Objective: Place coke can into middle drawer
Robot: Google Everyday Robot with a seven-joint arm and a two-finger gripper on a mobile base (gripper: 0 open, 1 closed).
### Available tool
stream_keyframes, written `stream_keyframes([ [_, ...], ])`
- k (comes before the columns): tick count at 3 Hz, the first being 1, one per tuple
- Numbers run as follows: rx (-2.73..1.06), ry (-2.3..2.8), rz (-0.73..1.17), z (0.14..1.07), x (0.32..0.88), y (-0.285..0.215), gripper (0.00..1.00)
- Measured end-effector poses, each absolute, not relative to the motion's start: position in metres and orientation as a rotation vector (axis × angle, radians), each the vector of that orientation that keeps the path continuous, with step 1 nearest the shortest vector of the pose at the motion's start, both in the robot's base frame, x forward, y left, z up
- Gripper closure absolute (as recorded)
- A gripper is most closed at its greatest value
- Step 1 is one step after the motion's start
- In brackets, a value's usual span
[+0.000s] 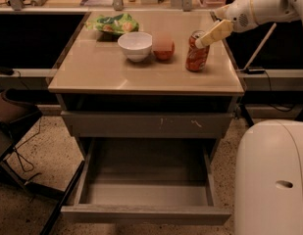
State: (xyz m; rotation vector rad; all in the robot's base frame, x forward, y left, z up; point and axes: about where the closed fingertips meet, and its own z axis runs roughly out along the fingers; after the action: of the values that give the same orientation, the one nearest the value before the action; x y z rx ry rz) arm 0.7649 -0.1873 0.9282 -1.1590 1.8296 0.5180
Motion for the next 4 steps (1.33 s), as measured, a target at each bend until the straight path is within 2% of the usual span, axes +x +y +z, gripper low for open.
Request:
stream_keyframes([
  [3, -1.166, 1.888, 0.716, 0.877, 0.751, -0.158, 0.0],
  [4, -1.167, 1.889, 0.718, 0.876, 0.751, -0.157, 0.0],
])
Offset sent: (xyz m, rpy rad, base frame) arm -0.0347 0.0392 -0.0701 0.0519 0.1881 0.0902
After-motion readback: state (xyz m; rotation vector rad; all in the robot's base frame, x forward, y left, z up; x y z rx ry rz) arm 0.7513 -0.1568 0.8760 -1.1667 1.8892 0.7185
